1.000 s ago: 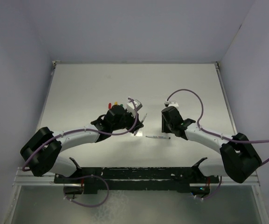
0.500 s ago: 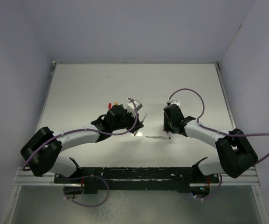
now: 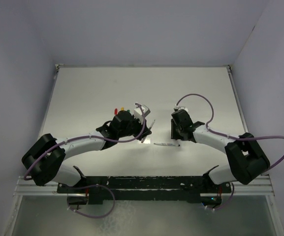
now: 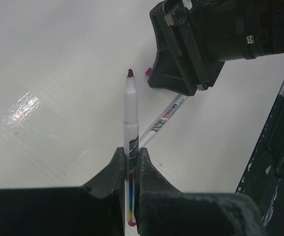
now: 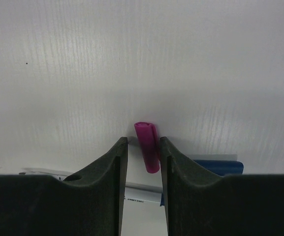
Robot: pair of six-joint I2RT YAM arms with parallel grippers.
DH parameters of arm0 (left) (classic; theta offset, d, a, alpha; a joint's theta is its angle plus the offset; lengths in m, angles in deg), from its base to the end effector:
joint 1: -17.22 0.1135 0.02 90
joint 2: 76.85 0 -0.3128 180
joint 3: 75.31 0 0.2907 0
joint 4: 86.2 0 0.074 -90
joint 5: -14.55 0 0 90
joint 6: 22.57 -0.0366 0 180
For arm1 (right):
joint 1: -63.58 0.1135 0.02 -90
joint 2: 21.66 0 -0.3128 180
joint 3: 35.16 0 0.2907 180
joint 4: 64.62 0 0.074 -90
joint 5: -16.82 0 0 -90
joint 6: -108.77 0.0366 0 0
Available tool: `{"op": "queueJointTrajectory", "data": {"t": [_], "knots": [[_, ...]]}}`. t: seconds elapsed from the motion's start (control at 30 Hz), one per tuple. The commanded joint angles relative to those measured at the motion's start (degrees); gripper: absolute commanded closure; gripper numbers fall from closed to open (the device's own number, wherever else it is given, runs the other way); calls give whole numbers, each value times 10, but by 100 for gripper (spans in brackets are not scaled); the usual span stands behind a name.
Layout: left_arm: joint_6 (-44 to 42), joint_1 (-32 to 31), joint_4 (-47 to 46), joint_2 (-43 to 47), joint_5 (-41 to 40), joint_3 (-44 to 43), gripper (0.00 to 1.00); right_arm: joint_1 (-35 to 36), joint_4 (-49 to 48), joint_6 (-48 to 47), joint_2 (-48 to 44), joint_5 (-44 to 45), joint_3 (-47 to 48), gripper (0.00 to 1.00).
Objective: Insert the pens into the pen caps
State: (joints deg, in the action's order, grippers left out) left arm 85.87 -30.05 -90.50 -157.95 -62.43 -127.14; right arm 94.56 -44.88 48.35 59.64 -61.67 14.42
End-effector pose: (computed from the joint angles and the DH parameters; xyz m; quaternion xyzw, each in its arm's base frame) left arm 0.2142 -0.2440 0.2341 0.2676 0.7963 -0.3700 0.3968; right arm 0.2510 0.1422 0.1839 0.0216 0.9396 0.0838 0.3313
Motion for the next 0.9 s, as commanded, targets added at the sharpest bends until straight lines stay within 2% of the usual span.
{"op": "queueJointTrajectory", "data": {"t": [0.0,0.1,0.17,0.3,0.53,0.87], "knots": [[-2,3,-23,2,-1,-9,100,-1,23,14,13,-10,18,65],[-4,3,-21,1,-1,-9,100,-1,25,15,26,-13,23,67],[-6,3,-18,1,-1,-11,100,-2,31,16,36,-16,28,74],[-8,2,-16,2,-6,-14,100,-1,41,16,42,-22,30,100],[-10,2,-12,-3,-12,-17,100,-1,27,9,34,-17,41,100],[-14,2,-11,13,-42,-26,100,-2,-160,8,-76,6,44,100]]}}
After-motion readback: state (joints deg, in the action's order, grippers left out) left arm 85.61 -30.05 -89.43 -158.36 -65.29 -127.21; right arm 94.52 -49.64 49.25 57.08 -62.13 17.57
